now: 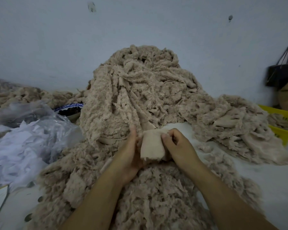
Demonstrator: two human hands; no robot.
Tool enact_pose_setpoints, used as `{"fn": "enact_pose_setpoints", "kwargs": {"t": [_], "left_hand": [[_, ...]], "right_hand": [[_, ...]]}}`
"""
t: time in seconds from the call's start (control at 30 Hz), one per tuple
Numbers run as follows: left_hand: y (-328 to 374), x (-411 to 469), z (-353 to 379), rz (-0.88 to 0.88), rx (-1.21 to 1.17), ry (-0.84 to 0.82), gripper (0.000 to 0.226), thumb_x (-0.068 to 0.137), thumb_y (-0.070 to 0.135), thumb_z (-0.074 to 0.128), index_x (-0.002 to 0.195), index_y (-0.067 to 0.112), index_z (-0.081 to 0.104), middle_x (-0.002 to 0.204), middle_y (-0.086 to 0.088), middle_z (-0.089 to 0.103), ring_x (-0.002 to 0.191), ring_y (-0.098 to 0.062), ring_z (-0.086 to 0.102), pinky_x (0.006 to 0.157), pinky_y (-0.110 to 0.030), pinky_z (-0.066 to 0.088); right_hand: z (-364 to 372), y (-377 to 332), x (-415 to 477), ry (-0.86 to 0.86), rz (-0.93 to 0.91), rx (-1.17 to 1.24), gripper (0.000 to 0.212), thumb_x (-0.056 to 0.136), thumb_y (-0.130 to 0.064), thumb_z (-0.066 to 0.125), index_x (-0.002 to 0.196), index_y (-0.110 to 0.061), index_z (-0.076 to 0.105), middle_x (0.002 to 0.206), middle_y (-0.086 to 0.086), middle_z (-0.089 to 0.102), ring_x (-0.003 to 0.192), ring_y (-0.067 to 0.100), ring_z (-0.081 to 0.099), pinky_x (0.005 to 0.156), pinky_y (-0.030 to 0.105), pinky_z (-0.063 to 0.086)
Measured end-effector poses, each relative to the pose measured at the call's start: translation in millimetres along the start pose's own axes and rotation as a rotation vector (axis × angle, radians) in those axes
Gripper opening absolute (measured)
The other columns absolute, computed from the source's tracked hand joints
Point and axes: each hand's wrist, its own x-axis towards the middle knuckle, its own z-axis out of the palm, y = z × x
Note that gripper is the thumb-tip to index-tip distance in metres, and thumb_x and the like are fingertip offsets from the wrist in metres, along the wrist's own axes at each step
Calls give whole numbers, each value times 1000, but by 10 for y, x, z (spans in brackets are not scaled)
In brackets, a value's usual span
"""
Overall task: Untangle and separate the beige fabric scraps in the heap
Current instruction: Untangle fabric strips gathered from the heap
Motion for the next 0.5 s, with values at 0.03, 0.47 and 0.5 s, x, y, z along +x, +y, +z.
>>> {"fn": "enact_pose_setpoints", "kwargs": {"t": [0.03,0.47,0.5], "left_hand": [[-19,-9,14,7,36,-18,64,93,59,49,129,9,65,126,-16,68,119,-30,64,103,-46,51],[48,13,-99,182,-247,56,21,81,17,68,96,10,81,113,-15,74,102,-23,73,75,-31,60],[37,6,-78,186,-209,37,19,80,14,68,93,12,82,109,-14,75,99,-21,73,74,-29,60]], "right_hand": [[-3,-3,-1,16,8,6,30,101,-40,49,75,-25,42,57,-15,40,52,4,36,54,24,33],[44,-136,-85,-73,66,179,35,88,-72,49,68,-46,62,68,-30,57,65,-12,53,63,14,40],[43,-140,-91,-89,92,241,33,80,-80,49,73,-53,66,78,-35,63,76,-17,58,68,10,44]]}}
